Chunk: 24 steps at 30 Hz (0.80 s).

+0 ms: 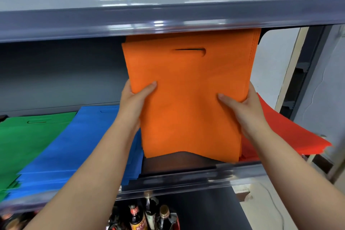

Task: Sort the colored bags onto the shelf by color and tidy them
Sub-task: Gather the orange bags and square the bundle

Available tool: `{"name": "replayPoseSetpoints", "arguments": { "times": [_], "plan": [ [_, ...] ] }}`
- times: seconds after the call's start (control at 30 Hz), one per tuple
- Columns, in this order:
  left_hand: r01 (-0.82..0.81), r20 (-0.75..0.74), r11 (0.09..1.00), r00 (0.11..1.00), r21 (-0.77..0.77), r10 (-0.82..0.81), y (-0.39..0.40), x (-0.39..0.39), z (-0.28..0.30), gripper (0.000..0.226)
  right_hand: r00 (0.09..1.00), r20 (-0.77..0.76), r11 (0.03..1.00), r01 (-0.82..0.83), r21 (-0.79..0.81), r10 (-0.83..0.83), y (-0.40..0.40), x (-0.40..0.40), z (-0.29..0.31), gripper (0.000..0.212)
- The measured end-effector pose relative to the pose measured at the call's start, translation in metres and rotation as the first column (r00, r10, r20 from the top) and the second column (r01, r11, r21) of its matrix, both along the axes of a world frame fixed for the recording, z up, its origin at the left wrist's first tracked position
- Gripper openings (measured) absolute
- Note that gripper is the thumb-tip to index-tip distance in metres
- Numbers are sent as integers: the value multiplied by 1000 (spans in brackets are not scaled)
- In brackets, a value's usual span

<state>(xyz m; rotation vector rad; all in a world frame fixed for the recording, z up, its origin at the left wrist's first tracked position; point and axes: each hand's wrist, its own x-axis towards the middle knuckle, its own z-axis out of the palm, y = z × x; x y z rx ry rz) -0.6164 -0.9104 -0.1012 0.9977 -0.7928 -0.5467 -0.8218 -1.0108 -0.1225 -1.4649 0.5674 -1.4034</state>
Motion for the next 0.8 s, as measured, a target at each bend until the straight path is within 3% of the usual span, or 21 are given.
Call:
{"name": "replayPoseSetpoints", "arguments": {
  "times": [0.13, 0.2, 0.33, 0.47, 0.6, 0.7, 0.8],
  "plan": [
    [33, 11, 998, 999, 45, -34, -6, -7, 4, 30, 1000, -8, 999, -8, -44, 8, 9, 10, -1, 39],
    [-23, 16, 1000, 1000, 17, 23, -4, -2, 17, 31, 1000, 11, 998, -3, -56, 4, 9, 8, 5, 42],
    [3, 111, 1000, 994, -29, 0, 0, 11, 21, 41, 994, -82, 985, 60, -164, -75, 7, -6, 11, 67],
    [-3, 183, 1000, 983, 12, 1, -7, 0, 26, 39, 993, -86, 985, 60, -162, -75, 3, -2, 18, 52],
    [6, 92, 997, 996, -80, 1, -14, -2, 29, 31, 997, -45, 985, 55, -165, -63, -3, 4, 23, 51],
    [70, 102, 997, 993, -40, -66, -14, -3, 16, 50, 1000, -20, 992, 12, -122, -15, -4, 3, 12, 57],
    [51, 181, 995, 983, -88, -34, -7, 7, 29, 73, 999, 19, 991, 40, -131, -38, -7, -8, 23, 61]
  ]
}}
